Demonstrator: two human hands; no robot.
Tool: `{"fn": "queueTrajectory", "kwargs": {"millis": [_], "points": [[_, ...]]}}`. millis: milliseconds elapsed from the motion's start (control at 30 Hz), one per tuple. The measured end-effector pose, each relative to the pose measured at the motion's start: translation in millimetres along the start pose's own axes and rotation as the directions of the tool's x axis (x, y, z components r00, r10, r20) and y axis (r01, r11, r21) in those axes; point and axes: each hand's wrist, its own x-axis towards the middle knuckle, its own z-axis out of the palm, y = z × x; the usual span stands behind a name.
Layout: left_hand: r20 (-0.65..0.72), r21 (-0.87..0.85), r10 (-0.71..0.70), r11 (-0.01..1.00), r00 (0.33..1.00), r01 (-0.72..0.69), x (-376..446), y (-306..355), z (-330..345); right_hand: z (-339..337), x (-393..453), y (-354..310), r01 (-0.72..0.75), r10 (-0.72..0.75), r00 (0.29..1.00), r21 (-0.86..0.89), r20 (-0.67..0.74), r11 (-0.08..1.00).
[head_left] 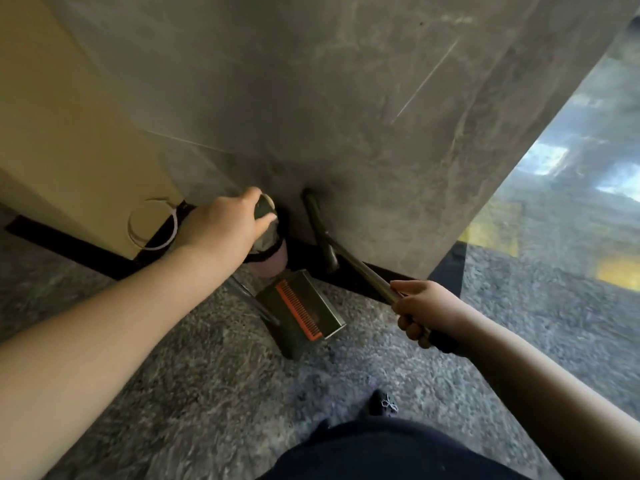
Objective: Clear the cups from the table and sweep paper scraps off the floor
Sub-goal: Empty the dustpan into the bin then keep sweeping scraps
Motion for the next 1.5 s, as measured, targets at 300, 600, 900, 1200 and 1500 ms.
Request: {"fn": "queueTrajectory", "kwargs": {"millis": [300,600,900,1200,1500], "points": [[0.105,-0.137,-0.064,0.987,0.992,0.078,-6.7,12.5,63.5,-14.6,28.4,16.1,-0.139,0.139,0.99,0.043,-0.009,0.989],[0.159,-0.245,-0.156,0.95,0.975,0.192,36.7,31.4,107.4,-53.7,89.6,9.0,-0.22,0.218,0.975,-0.056,-0.027,0.974],[0.2,-0.316,-0.252,0.898,0.947,0.306,103.8,53.8,141.2,-112.7,172.2,-36.0,-0.279,0.306,0.95,-0.289,0.054,0.916],[0.308,-0.335,-0.244,0.877,0.92,0.345,157.8,41.2,161.4,-144.4,237.4,-61.4,-0.459,0.478,0.878,-0.234,0.028,0.857],[0.401,-0.457,-0.143,0.825,0.905,0.333,183.9,23.2,184.6,-139.7,266.3,-86.1,-0.447,0.508,0.859,-0.391,0.064,0.805]]}}
